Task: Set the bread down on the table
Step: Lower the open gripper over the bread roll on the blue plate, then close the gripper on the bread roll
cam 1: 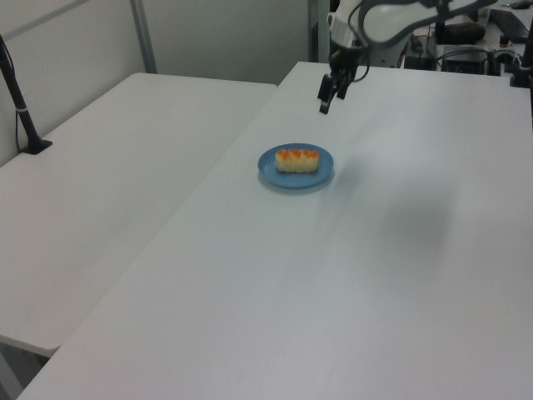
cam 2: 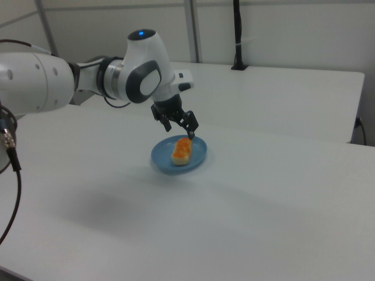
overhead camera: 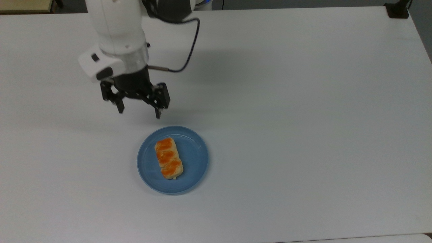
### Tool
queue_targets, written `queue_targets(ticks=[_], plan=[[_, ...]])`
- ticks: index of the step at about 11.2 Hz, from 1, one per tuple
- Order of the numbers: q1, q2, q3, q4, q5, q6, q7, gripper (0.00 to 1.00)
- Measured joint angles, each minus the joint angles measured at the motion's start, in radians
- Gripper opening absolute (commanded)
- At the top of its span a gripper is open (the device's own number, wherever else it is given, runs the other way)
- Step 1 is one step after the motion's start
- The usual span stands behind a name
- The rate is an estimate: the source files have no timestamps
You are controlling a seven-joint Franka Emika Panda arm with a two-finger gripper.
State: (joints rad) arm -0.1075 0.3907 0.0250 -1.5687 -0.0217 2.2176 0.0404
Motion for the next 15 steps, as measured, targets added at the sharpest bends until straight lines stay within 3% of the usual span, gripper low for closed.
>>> queue_targets(ticks=[5,6,11,12,15], plan=[[0.034,0.132,0.035,0.000,-0.029,0.180,0.000,1.00],[0.040,0.153,0.037,0.000,-0.031,0.196,0.000,0.93],[0.047,0.210,0.039,0.002,-0.107,0.246,0.008,0.22],[0.047,0.212,0.039,0.004,-0.116,0.248,0.009,0.16],[0.047,0.211,0.039,0.012,-0.117,0.248,0.011,0.15]])
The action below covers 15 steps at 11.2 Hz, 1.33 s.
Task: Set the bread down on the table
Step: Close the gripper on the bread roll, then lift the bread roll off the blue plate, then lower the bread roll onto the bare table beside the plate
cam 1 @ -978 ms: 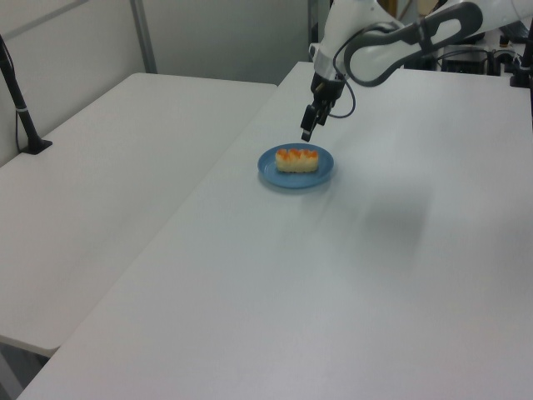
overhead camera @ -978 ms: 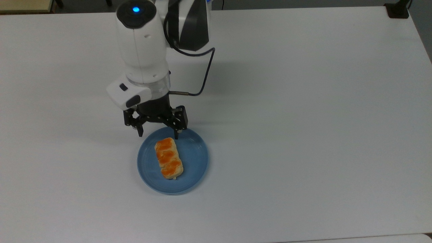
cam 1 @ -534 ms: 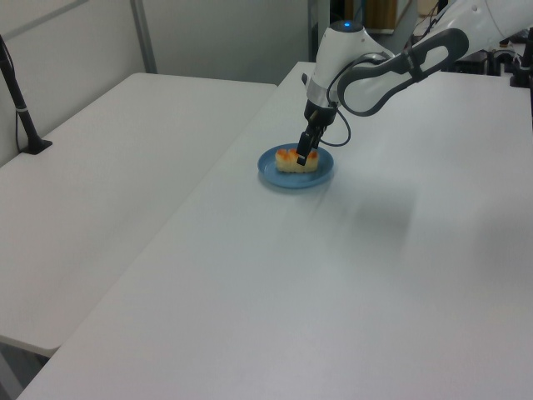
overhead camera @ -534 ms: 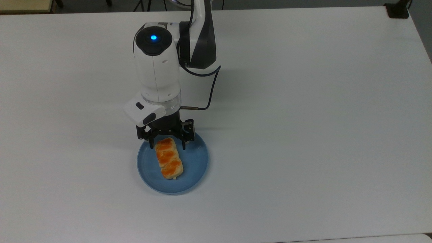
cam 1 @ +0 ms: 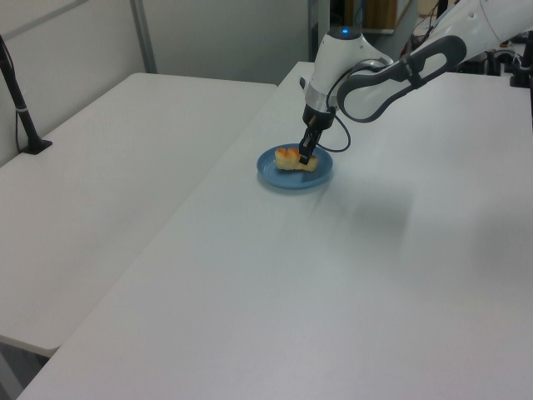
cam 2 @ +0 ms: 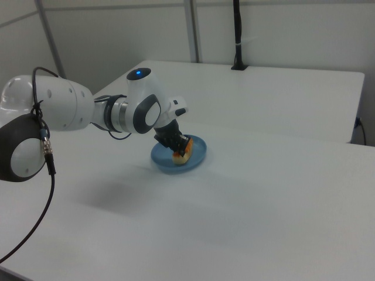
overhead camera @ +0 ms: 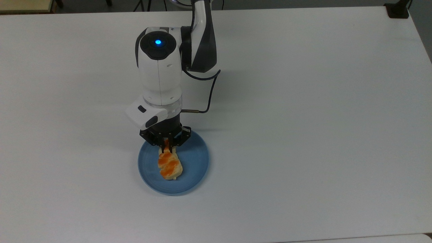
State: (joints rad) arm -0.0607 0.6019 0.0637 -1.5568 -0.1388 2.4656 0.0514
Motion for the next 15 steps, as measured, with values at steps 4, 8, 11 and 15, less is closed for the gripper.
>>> queue_targets(ticks=[4,8,11,15], plan=[[-0.002,-0.117,0.000,-0.009,-0.001,-0.150,-0.008,0.10],[-0.002,-0.401,0.000,-0.164,-0.002,-0.586,-0.150,0.08],[0.000,-0.431,0.026,-0.247,-0.001,-0.667,-0.180,0.08],[0.003,-0.410,0.046,-0.365,-0.001,-0.497,-0.023,0.09]])
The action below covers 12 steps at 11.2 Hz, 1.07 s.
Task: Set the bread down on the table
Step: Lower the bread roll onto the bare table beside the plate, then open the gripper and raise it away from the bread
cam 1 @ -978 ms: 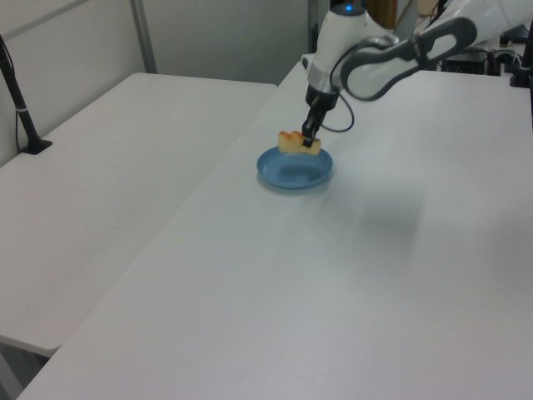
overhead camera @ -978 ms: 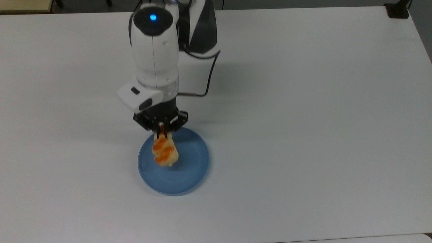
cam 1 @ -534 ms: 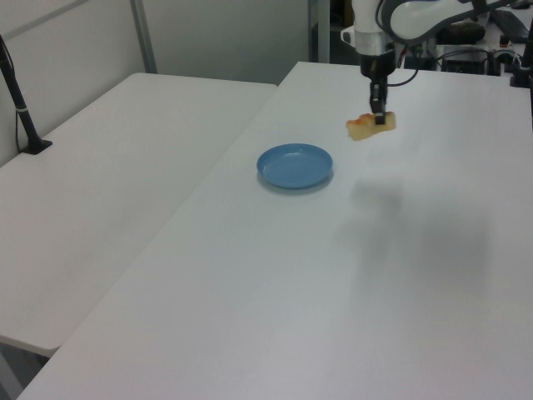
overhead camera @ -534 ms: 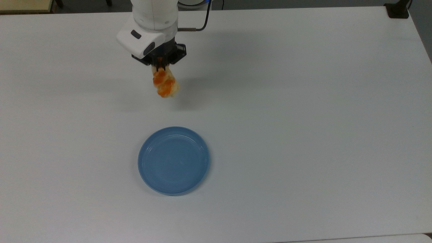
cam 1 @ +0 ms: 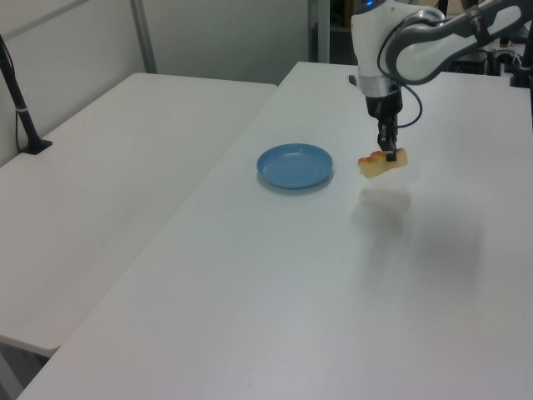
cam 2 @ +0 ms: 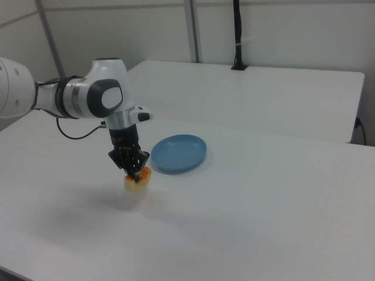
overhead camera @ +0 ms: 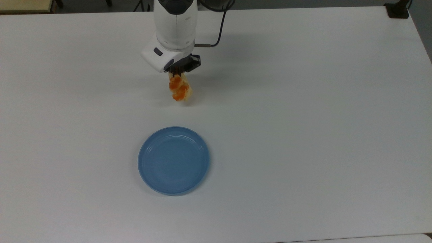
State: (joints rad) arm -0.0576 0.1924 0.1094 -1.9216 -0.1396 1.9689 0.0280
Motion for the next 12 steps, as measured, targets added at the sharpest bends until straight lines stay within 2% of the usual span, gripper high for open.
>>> queue_targets(ticks=[2,3,4,5,12], plan=[[0.000,0.009,0.000,-0.039,0.000,0.105,0.069,0.12],[0.000,0.017,0.000,-0.049,0.000,0.129,0.081,0.43],[0.000,0.029,0.000,-0.052,0.000,0.145,0.093,0.92],[0.000,0.045,0.000,-0.052,0.000,0.159,0.103,1.00],[0.000,0.055,0.000,-0.046,0.000,0.152,0.109,1.00]])
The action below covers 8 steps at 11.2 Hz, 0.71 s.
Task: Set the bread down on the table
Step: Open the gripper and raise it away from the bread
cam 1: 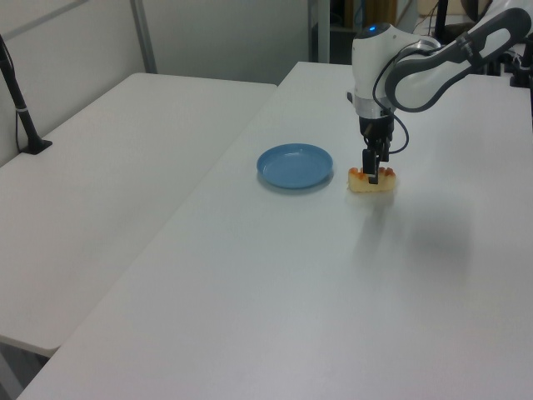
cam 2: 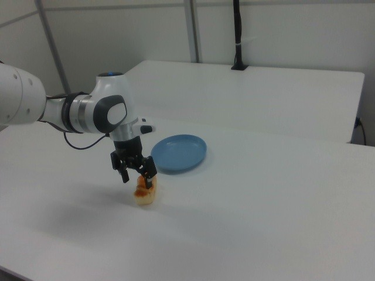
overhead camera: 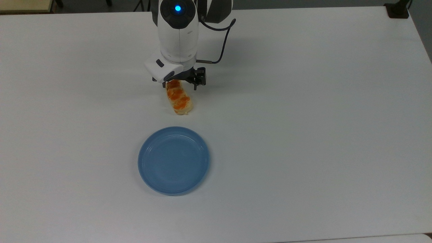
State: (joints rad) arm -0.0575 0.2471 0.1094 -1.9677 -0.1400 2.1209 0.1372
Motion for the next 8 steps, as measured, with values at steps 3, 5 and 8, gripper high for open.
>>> queue_targets(ticks=[3,5,8], plan=[[-0.001,-0.061,0.000,0.087,0.000,-0.201,0.037,1.00],[-0.006,-0.140,-0.003,0.190,0.006,-0.349,0.092,1.00],[-0.088,-0.232,-0.015,0.289,0.080,-0.426,0.107,1.00]])
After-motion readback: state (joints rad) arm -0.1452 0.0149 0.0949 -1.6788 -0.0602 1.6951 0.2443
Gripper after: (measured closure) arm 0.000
